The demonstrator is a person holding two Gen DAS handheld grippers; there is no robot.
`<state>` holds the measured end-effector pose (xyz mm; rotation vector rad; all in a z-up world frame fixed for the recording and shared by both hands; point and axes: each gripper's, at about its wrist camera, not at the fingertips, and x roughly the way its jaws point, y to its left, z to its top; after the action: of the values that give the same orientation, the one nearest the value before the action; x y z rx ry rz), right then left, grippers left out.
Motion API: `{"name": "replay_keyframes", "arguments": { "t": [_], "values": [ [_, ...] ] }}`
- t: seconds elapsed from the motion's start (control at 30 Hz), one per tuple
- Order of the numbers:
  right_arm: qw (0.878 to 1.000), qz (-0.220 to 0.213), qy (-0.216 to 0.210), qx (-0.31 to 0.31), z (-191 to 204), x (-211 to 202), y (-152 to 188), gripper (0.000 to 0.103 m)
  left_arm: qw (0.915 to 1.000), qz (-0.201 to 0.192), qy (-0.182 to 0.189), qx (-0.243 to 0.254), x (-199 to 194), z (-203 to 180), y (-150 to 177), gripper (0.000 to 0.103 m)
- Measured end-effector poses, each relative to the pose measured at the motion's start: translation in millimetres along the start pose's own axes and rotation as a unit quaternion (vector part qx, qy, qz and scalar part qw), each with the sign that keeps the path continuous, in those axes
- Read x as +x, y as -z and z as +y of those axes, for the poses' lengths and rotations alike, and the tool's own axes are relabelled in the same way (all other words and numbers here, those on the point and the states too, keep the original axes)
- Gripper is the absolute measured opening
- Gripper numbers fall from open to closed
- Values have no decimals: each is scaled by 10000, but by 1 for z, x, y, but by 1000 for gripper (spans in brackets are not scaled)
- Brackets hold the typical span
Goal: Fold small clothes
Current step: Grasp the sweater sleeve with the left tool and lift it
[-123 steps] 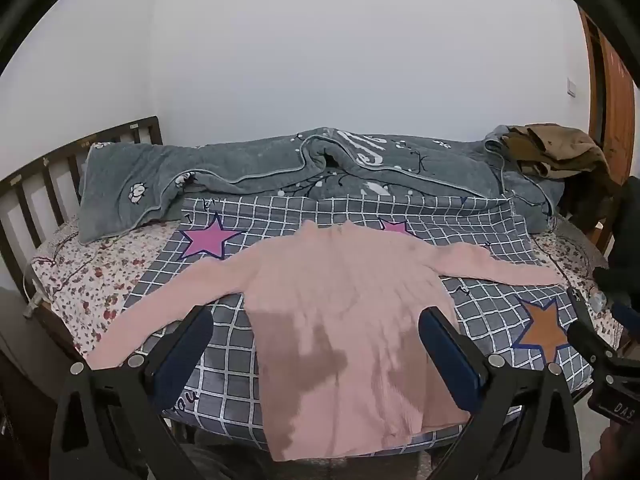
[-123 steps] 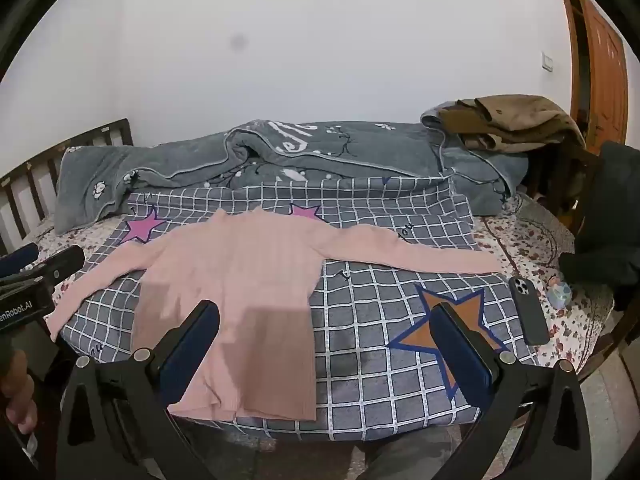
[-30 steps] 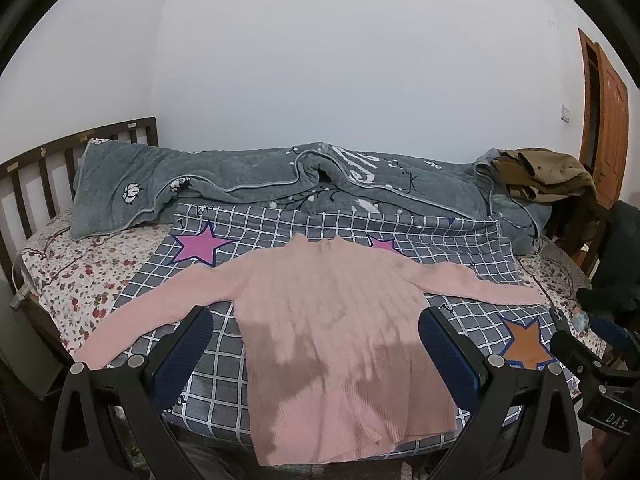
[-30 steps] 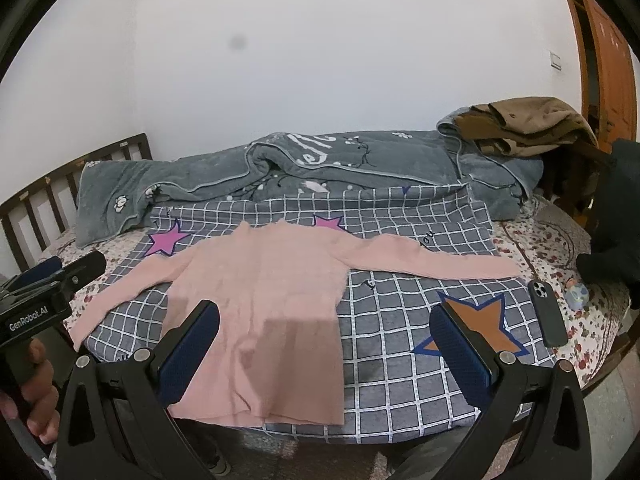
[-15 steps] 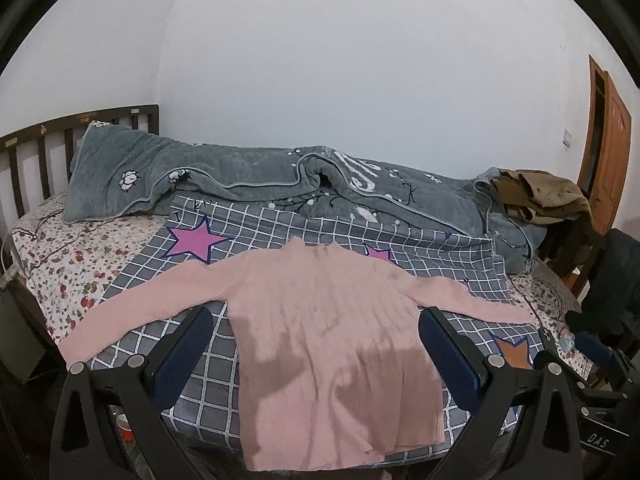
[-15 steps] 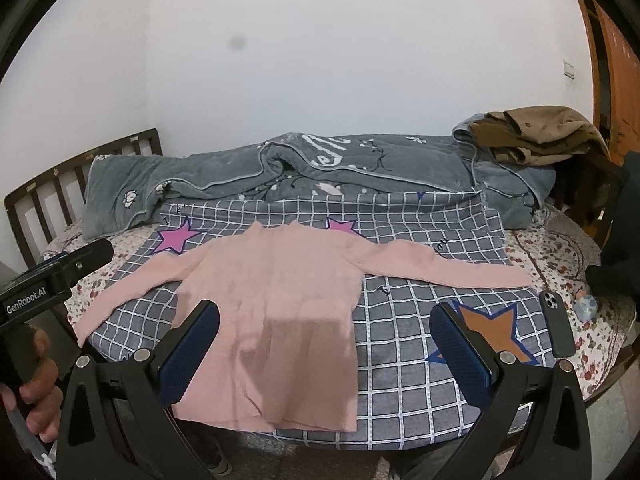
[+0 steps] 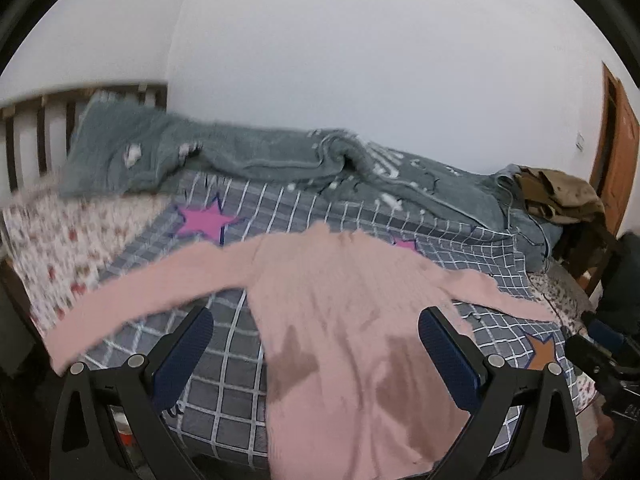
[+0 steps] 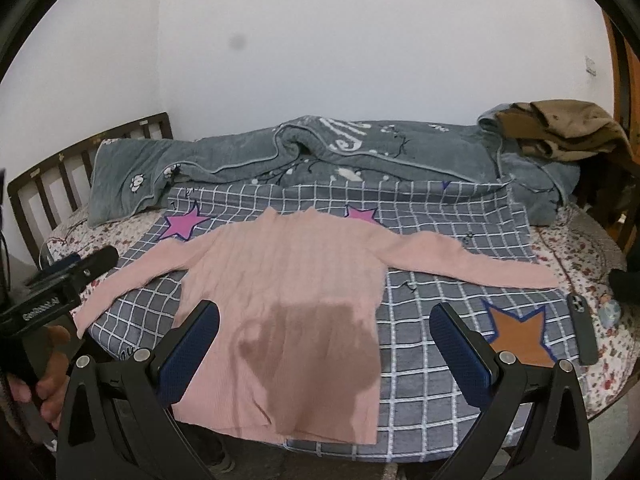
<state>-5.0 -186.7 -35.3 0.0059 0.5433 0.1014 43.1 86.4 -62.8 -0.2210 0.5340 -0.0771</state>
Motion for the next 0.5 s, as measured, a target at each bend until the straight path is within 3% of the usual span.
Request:
{"name": "replay_keyframes", "arguments": {
  "t": [0.13, 0.33, 0.5],
  "values": [
    [9999, -94, -91, -36, 11, 22, 18, 103, 9989, 150, -179, -406, 33, 45, 18, 103],
    [9993, -52, 307, -196, 29, 55, 42, 102, 9927, 311, -502, -1055, 63, 116, 34, 102],
    [9996, 255, 3, 72, 33, 78, 51, 100, 9809, 381, -879, -1692, 79, 176, 47, 96]
  ]
}}
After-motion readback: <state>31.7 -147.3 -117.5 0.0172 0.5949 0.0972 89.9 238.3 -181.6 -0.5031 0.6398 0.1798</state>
